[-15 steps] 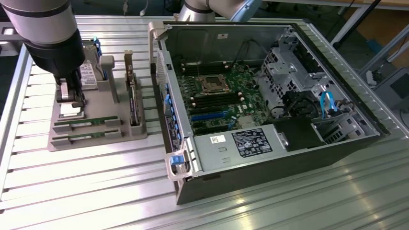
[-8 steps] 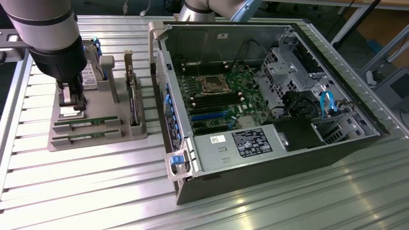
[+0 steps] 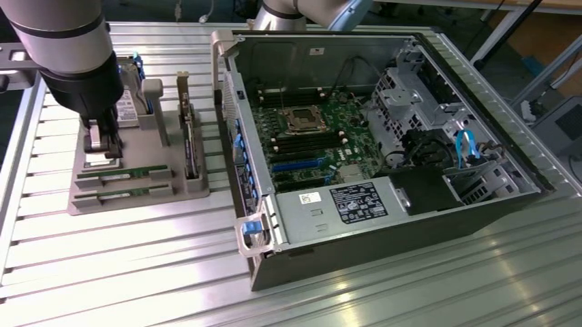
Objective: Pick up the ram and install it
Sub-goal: 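Pick up the ram and move it above insertion slot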
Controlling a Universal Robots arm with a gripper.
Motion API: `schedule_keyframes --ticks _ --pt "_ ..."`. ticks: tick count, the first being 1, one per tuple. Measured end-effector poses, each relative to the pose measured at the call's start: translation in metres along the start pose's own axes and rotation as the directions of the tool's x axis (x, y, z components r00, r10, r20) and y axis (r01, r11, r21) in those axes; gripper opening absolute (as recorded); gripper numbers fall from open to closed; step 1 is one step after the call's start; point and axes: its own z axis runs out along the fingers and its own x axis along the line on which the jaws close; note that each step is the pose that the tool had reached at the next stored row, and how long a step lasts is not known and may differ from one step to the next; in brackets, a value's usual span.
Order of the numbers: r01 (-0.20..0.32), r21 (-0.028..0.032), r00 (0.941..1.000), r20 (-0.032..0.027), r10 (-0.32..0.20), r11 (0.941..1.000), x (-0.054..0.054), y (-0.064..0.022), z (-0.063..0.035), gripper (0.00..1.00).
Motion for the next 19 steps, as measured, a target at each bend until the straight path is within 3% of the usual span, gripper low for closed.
schedule_keyframes --ticks 19 --pt "0.0 0.0 1.0 0.0001 0.0 1.0 0.027 0.0011 -0.0005 0.24"
